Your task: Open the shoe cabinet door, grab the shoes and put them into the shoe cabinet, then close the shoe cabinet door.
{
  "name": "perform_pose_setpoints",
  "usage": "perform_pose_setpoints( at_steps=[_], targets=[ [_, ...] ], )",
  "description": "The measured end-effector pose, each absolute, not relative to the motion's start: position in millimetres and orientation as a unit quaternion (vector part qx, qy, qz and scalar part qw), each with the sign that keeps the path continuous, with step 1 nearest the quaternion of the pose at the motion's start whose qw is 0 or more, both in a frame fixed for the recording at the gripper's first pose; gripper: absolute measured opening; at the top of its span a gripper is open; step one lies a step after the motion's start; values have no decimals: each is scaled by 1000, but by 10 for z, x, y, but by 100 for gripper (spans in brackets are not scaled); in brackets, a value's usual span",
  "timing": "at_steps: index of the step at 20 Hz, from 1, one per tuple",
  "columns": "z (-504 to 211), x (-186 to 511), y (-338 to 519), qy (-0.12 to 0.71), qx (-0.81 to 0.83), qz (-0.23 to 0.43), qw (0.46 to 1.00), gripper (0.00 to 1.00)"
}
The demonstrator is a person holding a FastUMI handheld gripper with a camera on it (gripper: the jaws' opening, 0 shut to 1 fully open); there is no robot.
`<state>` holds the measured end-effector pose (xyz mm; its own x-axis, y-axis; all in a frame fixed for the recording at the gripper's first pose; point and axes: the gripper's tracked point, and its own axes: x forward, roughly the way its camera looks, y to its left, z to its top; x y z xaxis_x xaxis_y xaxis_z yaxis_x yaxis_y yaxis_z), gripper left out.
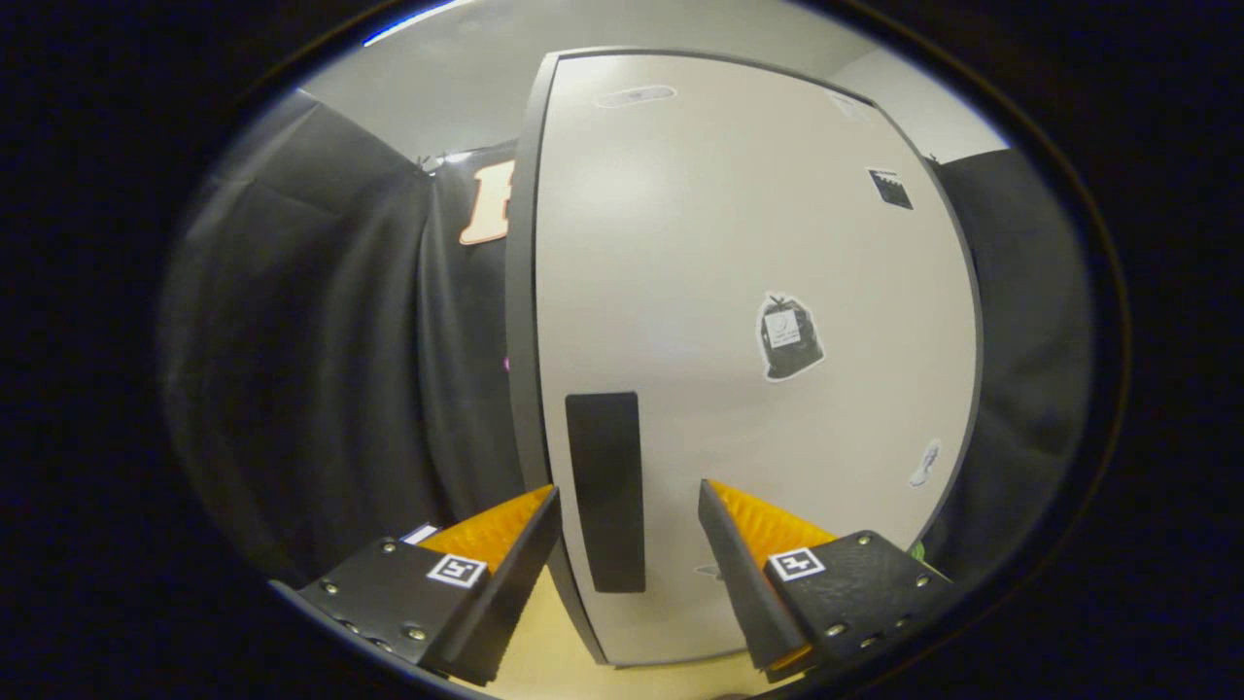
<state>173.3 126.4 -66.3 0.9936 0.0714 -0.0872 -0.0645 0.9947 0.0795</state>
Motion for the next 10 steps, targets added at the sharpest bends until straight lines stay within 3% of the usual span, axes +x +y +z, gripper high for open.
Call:
perform_pose_setpoints(
  at_steps=[4,6,10],
  targets=[
    [-682,1833,1274,44,35,24,998,74],
    [-655,1803,1252,42,26,17,999,74],
    [-678,1870,1328,37,22,29,999,57]
  ],
)
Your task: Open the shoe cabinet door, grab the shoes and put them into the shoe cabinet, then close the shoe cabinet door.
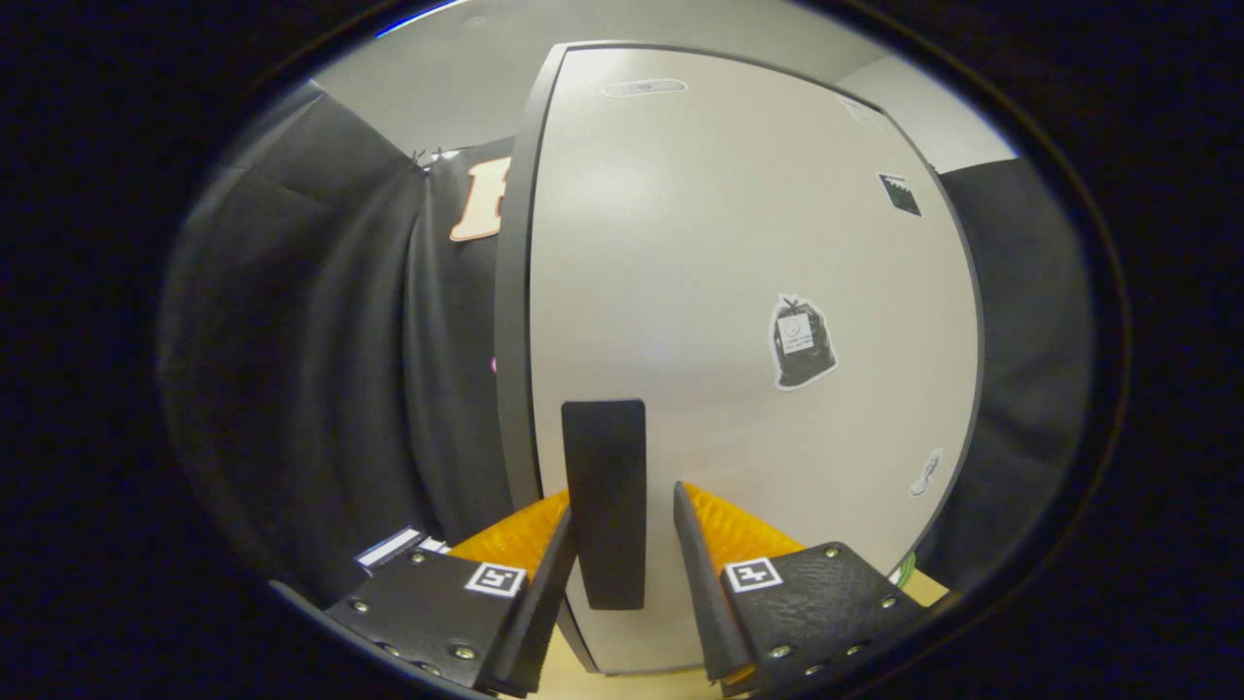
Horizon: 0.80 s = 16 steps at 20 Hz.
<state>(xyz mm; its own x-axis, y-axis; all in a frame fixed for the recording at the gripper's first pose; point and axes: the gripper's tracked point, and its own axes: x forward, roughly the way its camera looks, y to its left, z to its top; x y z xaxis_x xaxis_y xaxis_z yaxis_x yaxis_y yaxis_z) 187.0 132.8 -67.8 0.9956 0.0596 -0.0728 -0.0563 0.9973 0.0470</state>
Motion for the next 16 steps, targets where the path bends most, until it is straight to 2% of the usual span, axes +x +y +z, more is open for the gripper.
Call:
perform_pose_setpoints(
  at_steps=[1,4,16],
  targets=[
    [-658,1819,1351,37,20,32,999,55],
    [-675,1820,1369,40,22,28,999,36],
    [-824,1642,1320,74,35,30,996,36]
  ],
)
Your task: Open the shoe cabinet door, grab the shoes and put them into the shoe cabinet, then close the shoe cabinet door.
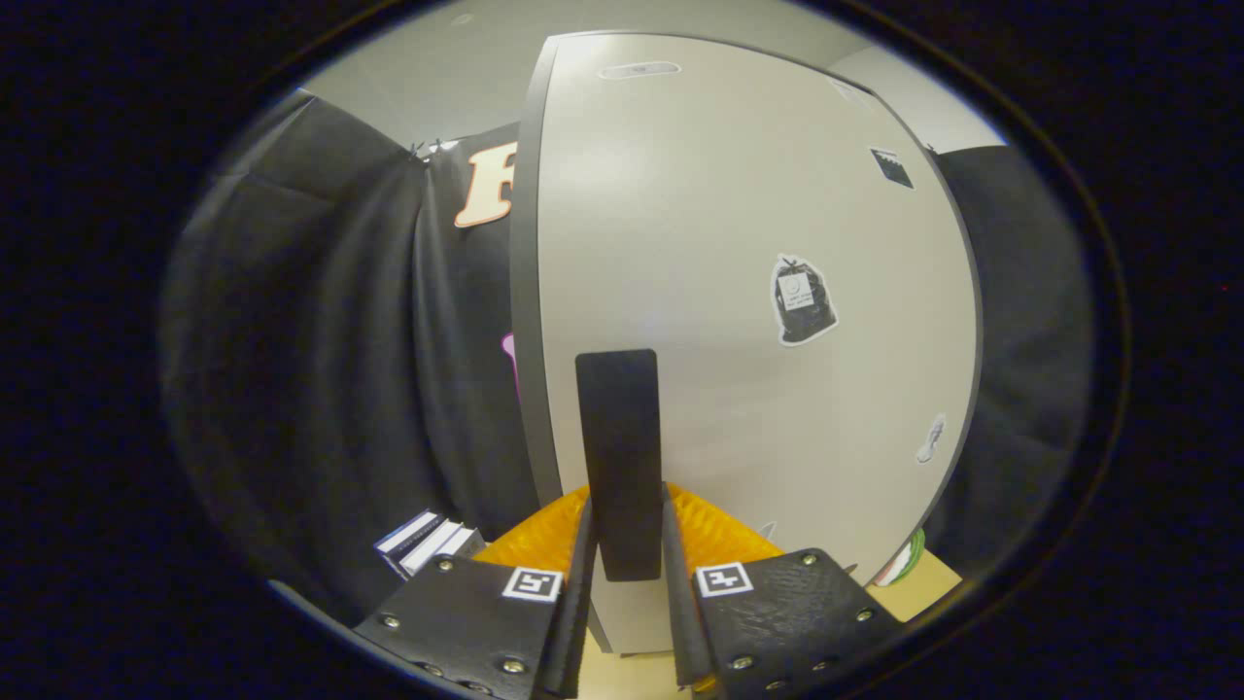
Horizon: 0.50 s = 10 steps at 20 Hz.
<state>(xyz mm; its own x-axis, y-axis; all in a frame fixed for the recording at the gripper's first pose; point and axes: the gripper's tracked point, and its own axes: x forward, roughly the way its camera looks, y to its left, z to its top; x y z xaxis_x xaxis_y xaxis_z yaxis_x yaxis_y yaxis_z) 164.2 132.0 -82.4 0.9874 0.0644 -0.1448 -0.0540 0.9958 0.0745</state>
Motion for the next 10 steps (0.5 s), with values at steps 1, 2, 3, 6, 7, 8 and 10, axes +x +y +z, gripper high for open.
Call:
perform_pose_setpoints(
  at_steps=[1,2,3,6,7,8,10],
  targets=[
    [-822,1623,1323,75,31,30,996,36],
    [-813,1613,1310,74,27,28,996,36],
    [-805,1563,1306,75,32,33,996,36],
    [-804,1539,1280,71,30,43,996,22],
    [-818,1517,1286,73,30,46,996,22],
    [-819,1479,1270,72,31,48,996,22],
    [-806,1402,1242,70,33,53,996,22]
  ],
)
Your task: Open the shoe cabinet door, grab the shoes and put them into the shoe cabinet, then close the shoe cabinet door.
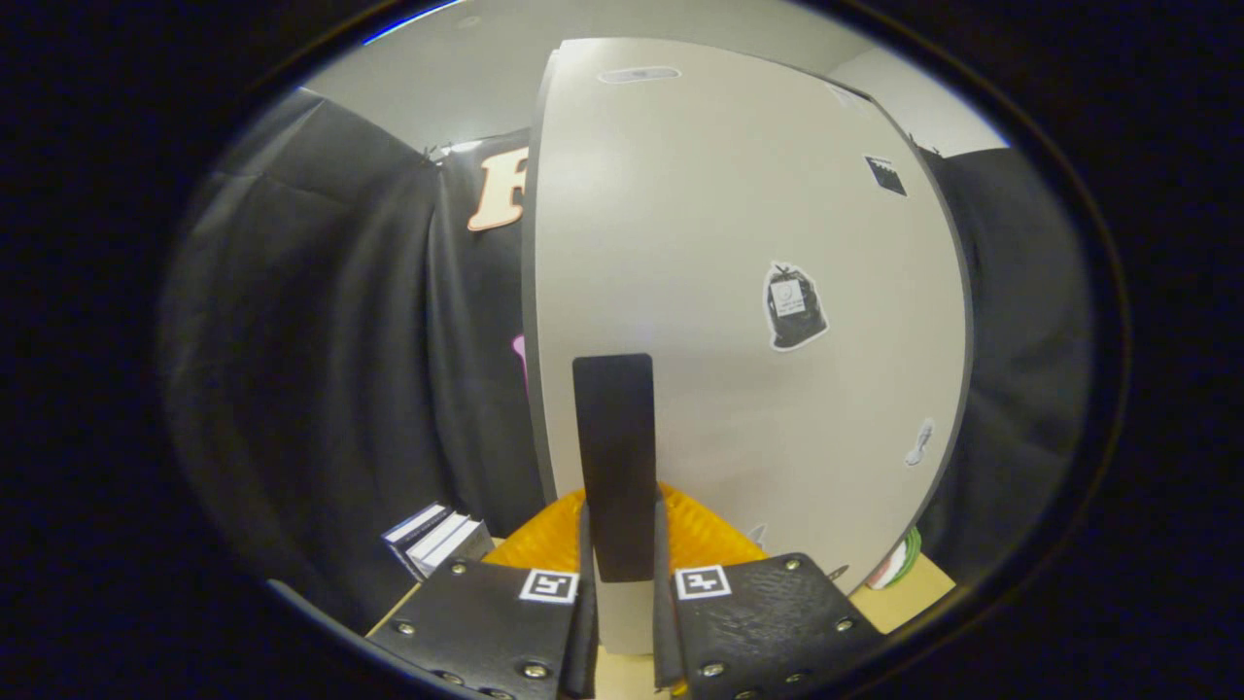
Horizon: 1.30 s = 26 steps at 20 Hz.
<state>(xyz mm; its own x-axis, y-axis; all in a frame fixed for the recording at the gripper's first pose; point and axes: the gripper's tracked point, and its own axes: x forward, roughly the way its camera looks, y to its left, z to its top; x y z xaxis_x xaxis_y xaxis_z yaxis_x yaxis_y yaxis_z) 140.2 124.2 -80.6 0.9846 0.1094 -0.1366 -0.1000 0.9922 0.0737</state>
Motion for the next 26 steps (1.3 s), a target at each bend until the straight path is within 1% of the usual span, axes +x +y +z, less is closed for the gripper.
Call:
perform_pose_setpoints(
  at_steps=[10,17,26],
  targets=[
    [-747,747,931,73,37,87,993,22],
    [-614,53,294,81,38,98,991,22],
    [-478,-452,-547,79,42,94,992,21]
  ],
)
